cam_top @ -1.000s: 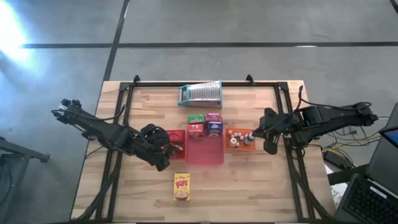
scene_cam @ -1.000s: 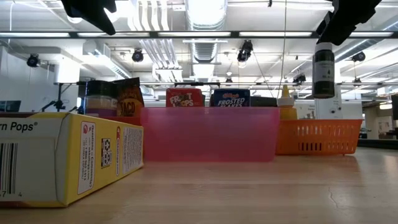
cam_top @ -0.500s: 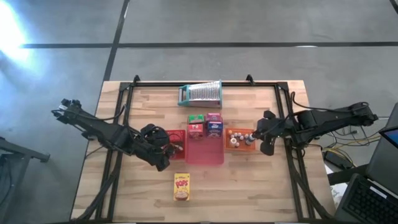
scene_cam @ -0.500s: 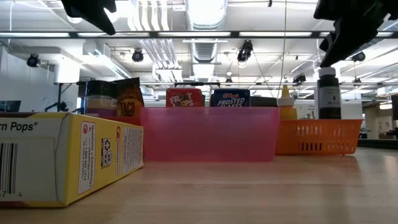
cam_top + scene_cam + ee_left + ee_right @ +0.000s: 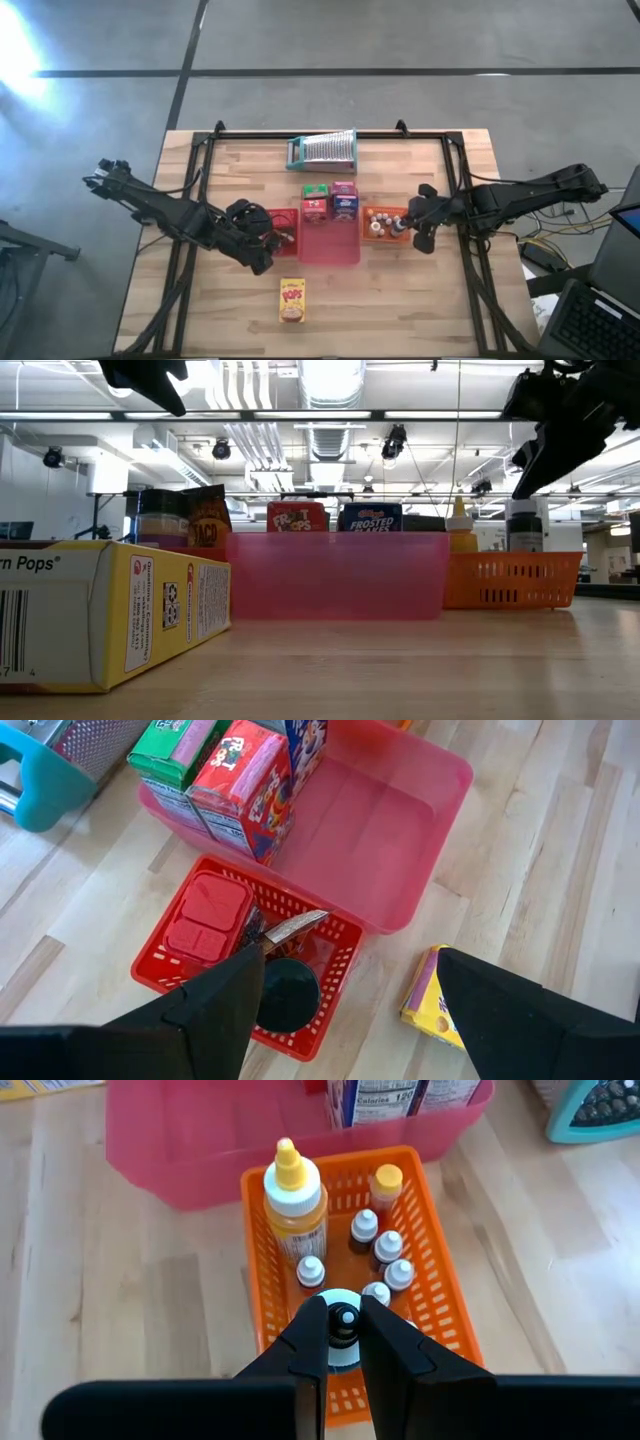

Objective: Pick & Place Kitchen Items
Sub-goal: Put the large black food coloring bottle into the orange bin

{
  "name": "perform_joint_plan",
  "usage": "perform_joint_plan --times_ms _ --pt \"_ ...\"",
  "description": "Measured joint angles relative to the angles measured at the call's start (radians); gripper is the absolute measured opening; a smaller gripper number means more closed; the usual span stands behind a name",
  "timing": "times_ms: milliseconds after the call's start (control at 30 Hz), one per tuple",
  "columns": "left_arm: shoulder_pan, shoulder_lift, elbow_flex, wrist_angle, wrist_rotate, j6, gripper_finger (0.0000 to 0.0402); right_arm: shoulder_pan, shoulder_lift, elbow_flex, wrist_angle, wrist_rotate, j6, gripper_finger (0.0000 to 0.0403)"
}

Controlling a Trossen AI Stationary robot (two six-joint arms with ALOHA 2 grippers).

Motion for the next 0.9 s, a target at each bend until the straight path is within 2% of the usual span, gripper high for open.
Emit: perform_joint_plan --times_ms 467,900 --pt "0.0 0.0 0.0 0.0 -0.003 -0.002 0.0303 0.0 0.0 -0.094 0.107 0.0 0.003 0.0038" --pt "0.0 0.0 0.0 0.001 -0.004 -0.002 0.0303 0.0 0.001 -0.038 0.085 -0.001 -0.006 0.0146"
